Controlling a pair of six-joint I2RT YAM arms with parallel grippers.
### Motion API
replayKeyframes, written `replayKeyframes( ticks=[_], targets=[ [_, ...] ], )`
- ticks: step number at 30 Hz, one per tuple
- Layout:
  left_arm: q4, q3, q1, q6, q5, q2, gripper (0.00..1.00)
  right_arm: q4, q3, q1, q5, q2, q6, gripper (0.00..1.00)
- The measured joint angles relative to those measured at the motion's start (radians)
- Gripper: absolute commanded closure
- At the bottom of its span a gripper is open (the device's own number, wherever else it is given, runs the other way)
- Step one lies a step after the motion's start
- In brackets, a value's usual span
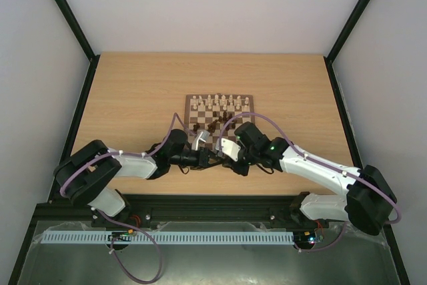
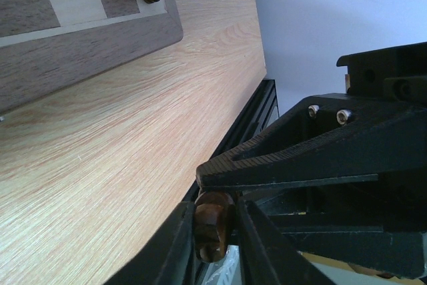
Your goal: Set up the chess pieces on the board
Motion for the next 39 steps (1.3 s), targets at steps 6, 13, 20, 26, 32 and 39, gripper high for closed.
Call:
replayKeyframes(
  ticks=[6, 13, 20, 26, 32, 39],
  targets=[
    [-0.007, 0.002, 0.0, 0.003, 0.0, 0.001, 0.92, 0.0, -0.005, -0.001, 0.002, -0.005, -0.003, 0.66],
    [-0.36, 0.167, 0.0, 0.238, -0.096, -0.071, 0.93, -0.005, -0.005, -0.06, -0.032, -0.081, 0.014, 0.43],
    [-0.834, 0.438, -0.018, 0.586, -0.389, -0.107, 0.93, -0.023, -0.005, -0.261, -0.117, -0.132, 0.088, 0.45],
    [-1.085, 0.521, -0.054, 0.743, -0.591, -0.025, 0.94, -0.018, -0.005, -0.383, -0.09, -0.132, 0.149, 0.45],
    [-1.185, 0.522, -0.068, 0.787, -0.666, 0.036, 0.94, -0.013, -0.009, -0.392, -0.079, -0.132, 0.166, 0.45],
    [-1.215, 0.523, -0.068, 0.78, -0.738, 0.061, 0.94, -0.006, -0.02, -0.392, -0.077, -0.132, 0.166, 0.45]
  ],
)
